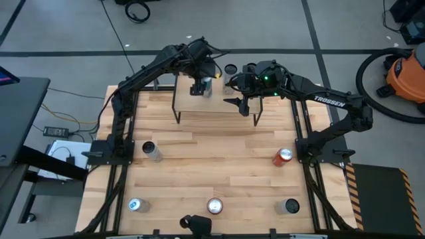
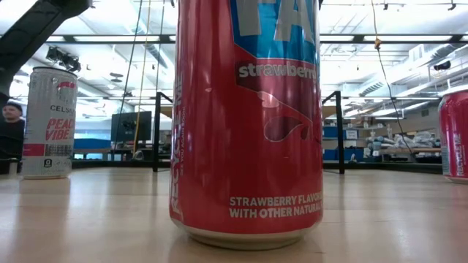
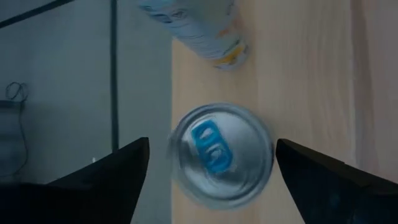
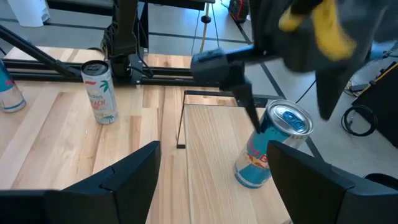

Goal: Place canned beverage on shelf
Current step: Put the top blue soda can on the shelf

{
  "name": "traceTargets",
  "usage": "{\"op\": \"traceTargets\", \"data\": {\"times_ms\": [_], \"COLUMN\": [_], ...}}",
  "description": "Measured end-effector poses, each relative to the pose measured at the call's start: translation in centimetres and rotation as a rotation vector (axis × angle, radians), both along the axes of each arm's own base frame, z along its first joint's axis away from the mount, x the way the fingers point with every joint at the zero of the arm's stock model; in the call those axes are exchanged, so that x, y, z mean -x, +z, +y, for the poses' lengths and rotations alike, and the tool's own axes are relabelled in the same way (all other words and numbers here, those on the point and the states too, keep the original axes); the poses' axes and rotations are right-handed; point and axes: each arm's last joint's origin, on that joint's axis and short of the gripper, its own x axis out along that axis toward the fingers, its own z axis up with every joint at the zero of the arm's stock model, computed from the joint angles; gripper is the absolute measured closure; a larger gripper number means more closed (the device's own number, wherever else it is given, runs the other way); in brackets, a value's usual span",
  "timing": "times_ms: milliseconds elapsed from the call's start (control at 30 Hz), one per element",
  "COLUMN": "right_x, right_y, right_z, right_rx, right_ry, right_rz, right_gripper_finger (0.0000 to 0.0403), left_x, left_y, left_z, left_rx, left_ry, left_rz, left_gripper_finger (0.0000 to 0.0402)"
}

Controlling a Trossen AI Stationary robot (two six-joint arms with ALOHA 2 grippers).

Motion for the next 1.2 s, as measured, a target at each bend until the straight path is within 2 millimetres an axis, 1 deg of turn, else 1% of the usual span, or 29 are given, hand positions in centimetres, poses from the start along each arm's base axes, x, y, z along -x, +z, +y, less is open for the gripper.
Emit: {"op": "traceTargets", "data": {"times_ms": [300, 400, 567, 667, 933, 1033, 1200], "right_x": [0.0, 0.0, 0.0, 0.0, 0.0, -0.2, -0.8], "right_y": [0.0, 0.0, 0.0, 0.0, 0.0, 0.5, 1.6], "right_z": [0.0, 0.0, 0.0, 0.0, 0.0, -0.1, -0.3], "right_rx": [0.0, 0.0, 0.0, 0.0, 0.0, 0.021, 0.064], "right_ry": [0.0, 0.0, 0.0, 0.0, 0.0, 0.0, 0.001], "right_rz": [0.0, 0.0, 0.0, -0.001, -0.001, -0.05, -0.181], "right_gripper_finger": [0.0101, 0.0101, 0.0101, 0.0101, 0.0101, 0.0101, 0.0101], "left_x": [2.0, 2.5, 3.2, 3.2, 3.2, 3.9, 6.0], "left_y": [2.9, 3.5, 3.6, 3.6, 3.6, 4.5, 6.7], "left_z": [-1.2, -1.6, -1.9, -2.0, -3.3, -3.9, -4.8], "left_rx": [-0.007, 0.011, 0.058, 0.072, 0.089, 0.074, 0.054], "left_ry": [0.052, 0.086, 0.139, 0.161, 0.14, 0.136, 0.16], "left_rz": [-0.092, -0.116, -0.102, -0.108, -0.075, -0.099, -0.174], "left_gripper_finger": [0.0049, 0.0049, 0.0049, 0.0049, 0.0049, 0.0049, 0.0049]}}
